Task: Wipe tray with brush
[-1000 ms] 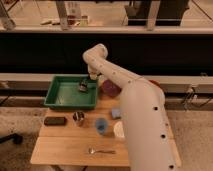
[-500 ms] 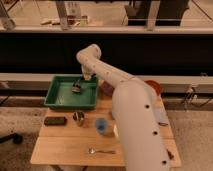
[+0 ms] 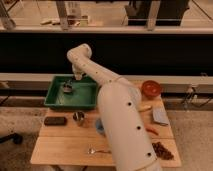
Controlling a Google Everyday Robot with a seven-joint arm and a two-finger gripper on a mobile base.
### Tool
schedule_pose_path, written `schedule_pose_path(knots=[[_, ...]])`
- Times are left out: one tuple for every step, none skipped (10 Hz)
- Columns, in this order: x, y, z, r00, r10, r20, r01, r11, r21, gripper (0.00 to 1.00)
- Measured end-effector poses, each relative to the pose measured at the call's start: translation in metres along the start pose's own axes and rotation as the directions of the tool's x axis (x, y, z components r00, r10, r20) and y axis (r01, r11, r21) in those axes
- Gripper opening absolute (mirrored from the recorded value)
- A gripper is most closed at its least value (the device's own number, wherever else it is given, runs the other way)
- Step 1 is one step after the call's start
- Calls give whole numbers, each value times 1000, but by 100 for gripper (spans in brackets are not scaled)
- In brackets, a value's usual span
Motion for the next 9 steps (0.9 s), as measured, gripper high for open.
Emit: schedule_pose_path(knots=[[-3, -3, 2, 1000, -7, 3, 7, 1000, 3, 0], [-10, -5, 3, 1000, -13, 15, 13, 1000, 1, 0], [-14, -4, 4, 1000, -18, 20, 18, 1000, -2, 0], [-17, -3, 4, 999, -23, 29, 23, 1000, -4, 0], [-20, 3, 1, 999, -30, 39, 30, 1000, -8, 0], [-20, 10, -2, 999, -30, 43, 31, 999, -12, 0], [-19, 21, -7, 999, -34, 43, 34, 999, -14, 0], [-19, 35, -15, 998, -38, 46, 38, 999, -18, 0], [-18, 45, -23, 998, -39, 50, 40, 999, -19, 0]])
